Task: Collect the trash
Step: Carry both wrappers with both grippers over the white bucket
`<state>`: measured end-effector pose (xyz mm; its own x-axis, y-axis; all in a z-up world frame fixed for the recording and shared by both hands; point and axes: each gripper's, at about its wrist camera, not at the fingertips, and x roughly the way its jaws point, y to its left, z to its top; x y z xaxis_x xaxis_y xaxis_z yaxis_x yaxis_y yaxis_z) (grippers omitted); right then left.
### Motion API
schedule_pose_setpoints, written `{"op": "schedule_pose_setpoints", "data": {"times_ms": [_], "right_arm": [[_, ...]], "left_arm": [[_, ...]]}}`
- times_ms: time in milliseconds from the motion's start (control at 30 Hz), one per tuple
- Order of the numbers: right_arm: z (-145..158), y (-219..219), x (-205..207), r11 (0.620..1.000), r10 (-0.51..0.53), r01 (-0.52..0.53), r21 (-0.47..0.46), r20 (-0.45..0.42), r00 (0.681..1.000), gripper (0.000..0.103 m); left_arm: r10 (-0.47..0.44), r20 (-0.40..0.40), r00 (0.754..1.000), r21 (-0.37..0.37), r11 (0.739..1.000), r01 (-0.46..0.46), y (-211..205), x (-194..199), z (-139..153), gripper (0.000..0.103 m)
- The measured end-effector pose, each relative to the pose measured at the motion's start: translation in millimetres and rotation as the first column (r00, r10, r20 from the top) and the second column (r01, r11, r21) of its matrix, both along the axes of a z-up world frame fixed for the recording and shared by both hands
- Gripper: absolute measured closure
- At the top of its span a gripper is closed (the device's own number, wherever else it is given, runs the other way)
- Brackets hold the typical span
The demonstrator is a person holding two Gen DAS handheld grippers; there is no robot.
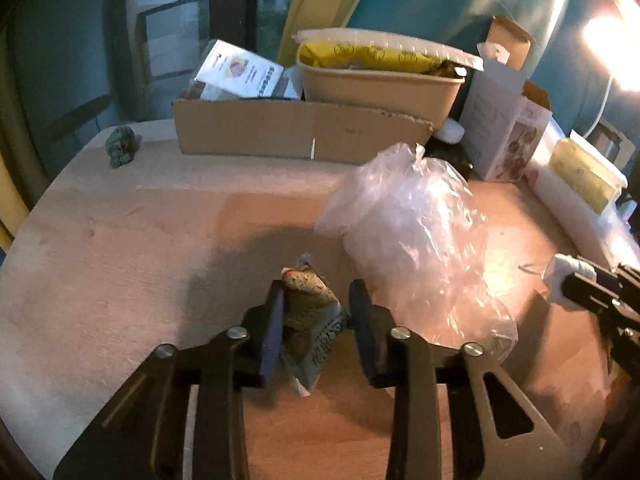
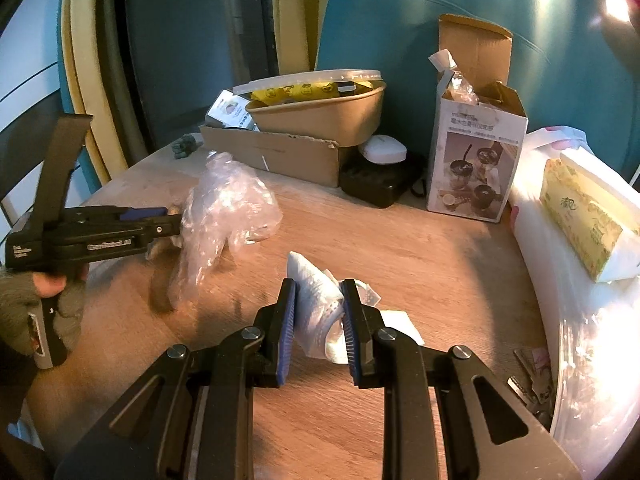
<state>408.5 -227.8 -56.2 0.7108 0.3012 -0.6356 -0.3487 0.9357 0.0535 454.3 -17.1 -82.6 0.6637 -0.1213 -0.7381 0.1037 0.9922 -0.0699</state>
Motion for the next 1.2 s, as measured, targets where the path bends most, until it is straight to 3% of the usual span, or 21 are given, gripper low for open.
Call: {"op": "schedule_pose_setpoints", "data": {"times_ms": [200,733,1200], "right_arm": [[4.5,6.0,-5.5,1.000,0.014,-0.014,-0.010,0.014,1.000,0.081],[34.0,45.8,-57.1,0.995,0.088,-0.084,-0.046,0.094,0.992,0.081],[47.3,87.2,-112.7,0.982,0.175,-0.163,-0.099,0.128,0.976,0.081]], "left_arm": [[-0.002,0.010,1.000,0.014,1.000,0.001,0.5,-20.5,4.3,0.083],[-0.025,0.098,0.995,0.000,1.000,0.025,8.1,-110.6,42.4,0.083],[-0.004,0.154,0.988,0.014,1.000,0.002,31.6,-190.5,52.5,0.083]]}}
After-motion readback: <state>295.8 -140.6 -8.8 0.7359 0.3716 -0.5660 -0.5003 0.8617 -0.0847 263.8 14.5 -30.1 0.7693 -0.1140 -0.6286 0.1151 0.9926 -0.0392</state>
